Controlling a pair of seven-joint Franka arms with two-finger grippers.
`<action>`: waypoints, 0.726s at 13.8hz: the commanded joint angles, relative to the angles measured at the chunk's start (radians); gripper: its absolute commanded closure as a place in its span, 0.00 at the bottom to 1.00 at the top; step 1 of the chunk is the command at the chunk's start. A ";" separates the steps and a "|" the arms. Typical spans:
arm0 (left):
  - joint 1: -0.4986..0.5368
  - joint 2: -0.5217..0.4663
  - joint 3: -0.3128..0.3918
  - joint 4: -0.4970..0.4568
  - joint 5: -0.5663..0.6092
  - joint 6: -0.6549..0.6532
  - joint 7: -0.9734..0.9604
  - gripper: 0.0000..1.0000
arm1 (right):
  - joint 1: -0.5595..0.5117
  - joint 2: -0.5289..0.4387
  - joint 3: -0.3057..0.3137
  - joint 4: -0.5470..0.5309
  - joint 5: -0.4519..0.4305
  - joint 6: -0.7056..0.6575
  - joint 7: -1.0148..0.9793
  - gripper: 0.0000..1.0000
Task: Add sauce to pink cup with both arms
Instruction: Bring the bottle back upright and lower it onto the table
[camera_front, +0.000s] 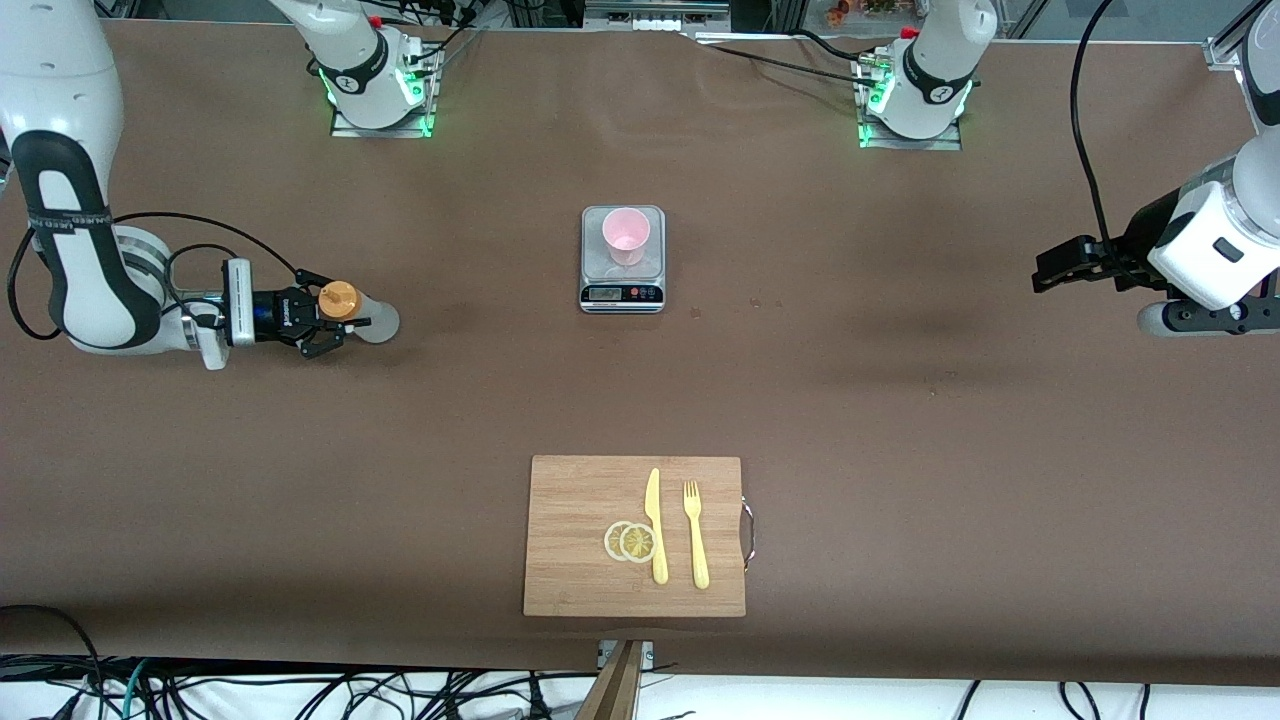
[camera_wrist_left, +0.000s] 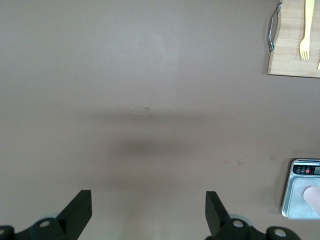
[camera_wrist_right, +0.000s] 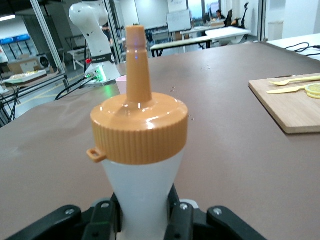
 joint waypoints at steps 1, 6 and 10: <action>-0.004 0.008 0.001 0.023 -0.005 -0.017 0.013 0.00 | -0.018 0.026 -0.008 0.014 0.027 -0.037 -0.026 0.96; -0.003 0.008 0.001 0.023 -0.005 -0.017 0.013 0.00 | -0.011 0.046 -0.027 0.019 0.027 -0.022 -0.004 0.62; -0.003 0.008 0.001 0.023 -0.005 -0.017 0.013 0.00 | 0.015 0.045 -0.031 0.020 0.024 -0.022 0.035 0.00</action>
